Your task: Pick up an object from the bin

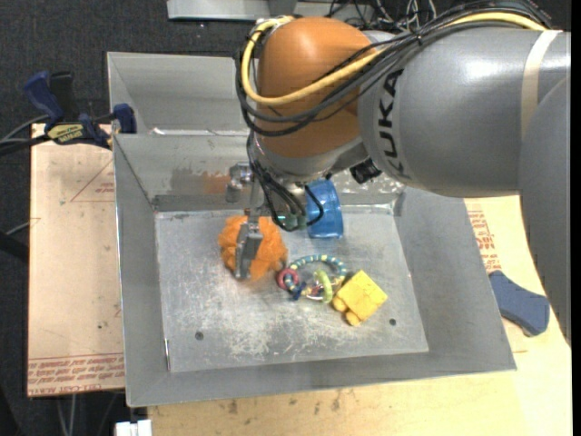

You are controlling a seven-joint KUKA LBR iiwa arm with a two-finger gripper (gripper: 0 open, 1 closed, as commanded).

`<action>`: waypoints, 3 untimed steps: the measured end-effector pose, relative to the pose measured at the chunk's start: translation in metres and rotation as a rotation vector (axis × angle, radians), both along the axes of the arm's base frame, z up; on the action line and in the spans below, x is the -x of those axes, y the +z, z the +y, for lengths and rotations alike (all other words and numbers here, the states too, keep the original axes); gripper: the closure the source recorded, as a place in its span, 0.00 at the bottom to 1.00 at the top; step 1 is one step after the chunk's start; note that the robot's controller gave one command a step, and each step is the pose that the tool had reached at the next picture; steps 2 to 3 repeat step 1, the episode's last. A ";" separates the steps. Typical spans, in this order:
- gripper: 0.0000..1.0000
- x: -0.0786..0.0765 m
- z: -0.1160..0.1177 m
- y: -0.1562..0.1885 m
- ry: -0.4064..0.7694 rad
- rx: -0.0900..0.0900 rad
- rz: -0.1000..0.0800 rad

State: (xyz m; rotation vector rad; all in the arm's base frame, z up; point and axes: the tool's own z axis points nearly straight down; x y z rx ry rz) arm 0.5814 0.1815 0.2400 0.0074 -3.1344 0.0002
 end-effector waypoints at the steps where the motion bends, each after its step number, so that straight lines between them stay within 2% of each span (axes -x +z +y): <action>1: 1.00 -0.002 -0.001 0.005 -0.005 -0.001 -0.008; 3: 1.00 -0.002 -0.001 0.005 -0.005 -0.001 -0.008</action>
Offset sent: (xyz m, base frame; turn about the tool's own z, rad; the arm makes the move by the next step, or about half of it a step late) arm 0.0000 0.0000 0.0000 0.0000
